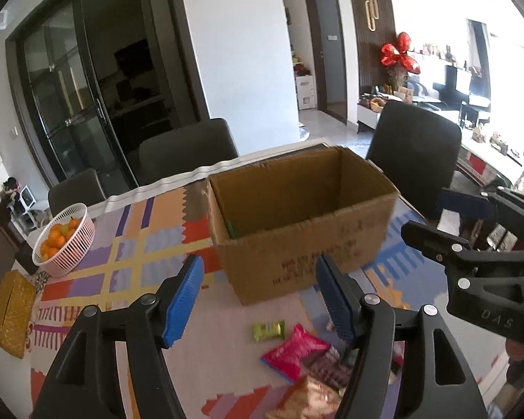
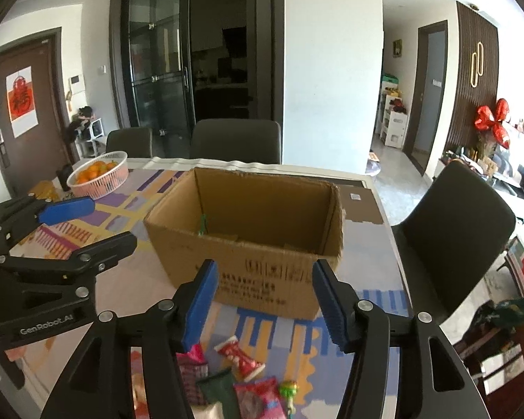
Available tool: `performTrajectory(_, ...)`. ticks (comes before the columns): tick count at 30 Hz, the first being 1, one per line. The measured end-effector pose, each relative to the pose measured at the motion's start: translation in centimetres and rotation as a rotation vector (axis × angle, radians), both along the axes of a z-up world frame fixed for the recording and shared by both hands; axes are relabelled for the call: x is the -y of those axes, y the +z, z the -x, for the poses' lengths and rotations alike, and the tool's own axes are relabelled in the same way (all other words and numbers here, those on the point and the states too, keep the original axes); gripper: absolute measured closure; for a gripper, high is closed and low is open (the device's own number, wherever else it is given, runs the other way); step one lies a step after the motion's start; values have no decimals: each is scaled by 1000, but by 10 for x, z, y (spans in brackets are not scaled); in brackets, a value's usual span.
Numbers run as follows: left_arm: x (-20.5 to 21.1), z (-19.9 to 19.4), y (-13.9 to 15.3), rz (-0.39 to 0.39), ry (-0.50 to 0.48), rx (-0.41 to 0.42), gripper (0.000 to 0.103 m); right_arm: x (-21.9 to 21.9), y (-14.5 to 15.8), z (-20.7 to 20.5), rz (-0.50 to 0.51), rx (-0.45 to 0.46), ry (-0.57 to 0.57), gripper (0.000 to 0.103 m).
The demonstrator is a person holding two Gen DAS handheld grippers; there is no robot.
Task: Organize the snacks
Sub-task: 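Open both grippers to drop the lollipop and chocolate into the box, then move both grippers back down to the snack pile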
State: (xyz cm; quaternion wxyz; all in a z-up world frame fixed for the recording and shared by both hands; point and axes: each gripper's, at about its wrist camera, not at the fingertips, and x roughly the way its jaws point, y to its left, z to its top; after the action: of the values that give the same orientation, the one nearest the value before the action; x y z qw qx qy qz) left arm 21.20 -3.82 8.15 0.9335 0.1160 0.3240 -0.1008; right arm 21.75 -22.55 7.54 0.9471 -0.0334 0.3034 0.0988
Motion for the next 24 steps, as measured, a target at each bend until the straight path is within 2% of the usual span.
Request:
performTrajectory(10, -3, 59, -19, -62, -70, 17, 33, -10, -13, 50, 8, 16, 15, 37)
performTrajectory(14, -10, 74, -33, -68, -88, -10, 32, -17, -24, 67, 20, 9, 33, 33)
performTrajectory(18, -15, 84, -47, -85, -107, -34, 31, -26, -38, 79, 44, -15, 56, 30)
performTrajectory(24, -17, 95, -70, -126, -154, -68, 29, -39, -64, 89, 86, -87, 112, 29)
